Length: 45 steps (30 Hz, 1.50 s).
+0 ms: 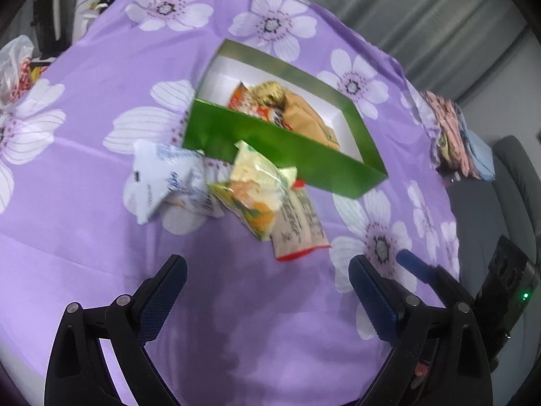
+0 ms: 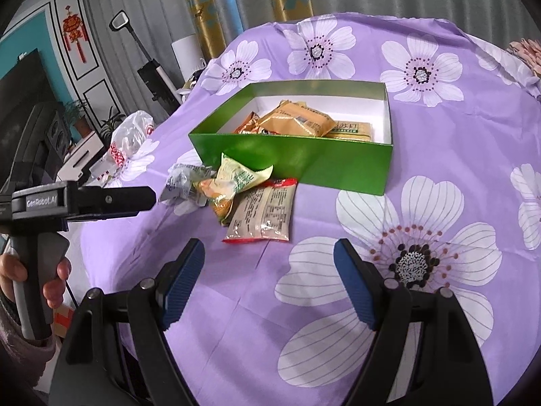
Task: Organize snacks
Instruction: 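Reach and close the right tool on the red-ended cracker packet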
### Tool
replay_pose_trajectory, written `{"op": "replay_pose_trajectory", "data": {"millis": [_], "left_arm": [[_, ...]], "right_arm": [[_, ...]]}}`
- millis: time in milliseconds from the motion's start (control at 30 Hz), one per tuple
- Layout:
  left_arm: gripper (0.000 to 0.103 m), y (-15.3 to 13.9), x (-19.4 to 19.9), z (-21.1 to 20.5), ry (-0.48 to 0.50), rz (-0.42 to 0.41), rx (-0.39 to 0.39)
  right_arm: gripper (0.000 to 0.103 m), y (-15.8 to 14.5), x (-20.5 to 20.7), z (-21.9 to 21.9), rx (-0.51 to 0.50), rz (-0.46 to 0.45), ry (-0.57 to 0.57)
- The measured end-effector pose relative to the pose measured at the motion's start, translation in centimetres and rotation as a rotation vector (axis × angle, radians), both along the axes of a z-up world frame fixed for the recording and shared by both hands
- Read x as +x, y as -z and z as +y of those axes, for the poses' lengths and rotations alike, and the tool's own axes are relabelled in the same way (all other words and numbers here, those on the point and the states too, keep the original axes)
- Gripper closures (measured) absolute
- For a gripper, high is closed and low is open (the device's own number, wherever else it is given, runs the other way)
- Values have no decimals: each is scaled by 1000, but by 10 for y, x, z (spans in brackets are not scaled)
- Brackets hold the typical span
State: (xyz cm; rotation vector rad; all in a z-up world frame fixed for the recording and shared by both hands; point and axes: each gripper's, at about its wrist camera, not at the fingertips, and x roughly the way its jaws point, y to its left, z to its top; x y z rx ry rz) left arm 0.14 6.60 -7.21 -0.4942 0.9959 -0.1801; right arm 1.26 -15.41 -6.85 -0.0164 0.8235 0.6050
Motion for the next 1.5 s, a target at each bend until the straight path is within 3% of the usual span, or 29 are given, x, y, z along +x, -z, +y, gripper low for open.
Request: {"op": "replay_pose_trajectory", "data": {"millis": [200,533,767,867,1000,1133,1367,1500], "left_arm": [[7,11,4,-13,28,21,-48],[7,28,23,-18,39,70,-150],[15,39,39,-18,28,106,-219],[25,44,45,-18,26,127,-244],[25,52,51,-16,20,151,-291],[35,54,55,-13,12,154,-292],[37,58,56,-11,18,151,-297],[49,61,57,-11,18,153,-290]], "right_arm": [[24,9,3,0,-12,19,-13],[32,30,20,-7,87,120,-24],[41,43,43,-3,154,186,-18],[48,48,54,-1,171,215,-19],[54,55,68,3,197,252,-32],[61,62,79,7,206,282,-39],[67,71,100,15,266,352,-57],[78,77,106,21,297,383,-73]]}}
